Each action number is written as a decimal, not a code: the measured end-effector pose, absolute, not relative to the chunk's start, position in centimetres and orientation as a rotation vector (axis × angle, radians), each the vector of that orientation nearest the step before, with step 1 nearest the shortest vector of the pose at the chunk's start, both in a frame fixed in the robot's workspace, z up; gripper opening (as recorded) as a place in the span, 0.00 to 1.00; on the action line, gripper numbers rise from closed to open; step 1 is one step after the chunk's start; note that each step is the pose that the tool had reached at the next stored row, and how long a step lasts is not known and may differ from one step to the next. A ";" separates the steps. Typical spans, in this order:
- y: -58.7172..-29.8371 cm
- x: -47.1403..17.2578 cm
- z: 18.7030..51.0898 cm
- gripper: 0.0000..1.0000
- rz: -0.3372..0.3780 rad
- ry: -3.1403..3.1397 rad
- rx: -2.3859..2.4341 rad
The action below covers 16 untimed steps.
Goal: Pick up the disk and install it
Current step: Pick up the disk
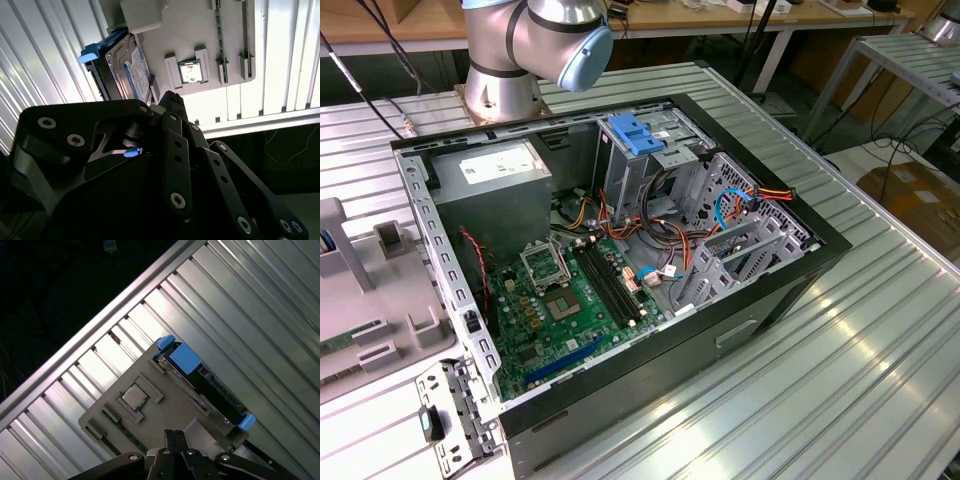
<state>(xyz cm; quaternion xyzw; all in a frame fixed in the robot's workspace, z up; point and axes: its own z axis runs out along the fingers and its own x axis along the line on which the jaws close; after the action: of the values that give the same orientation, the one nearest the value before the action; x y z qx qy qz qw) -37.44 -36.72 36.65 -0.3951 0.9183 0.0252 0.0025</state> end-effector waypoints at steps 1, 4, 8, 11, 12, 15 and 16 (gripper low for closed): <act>-36.7 -37.4 36.6 0.11 0.079 2.877 -1.248; -36.7 -37.4 36.6 0.11 0.079 2.868 -1.268; -36.7 -37.4 36.7 0.11 0.079 2.857 -1.295; -36.7 -37.4 36.6 0.11 0.079 2.845 -1.322; -36.7 -37.4 36.6 0.11 0.079 2.842 -1.329; -36.7 -37.4 36.7 0.11 0.079 2.832 -1.351; -36.7 -37.4 36.6 0.11 0.079 2.827 -1.361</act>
<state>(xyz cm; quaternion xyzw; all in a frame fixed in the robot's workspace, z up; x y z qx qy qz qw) -37.44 -36.72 36.65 -0.4338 0.9007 0.0253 0.0014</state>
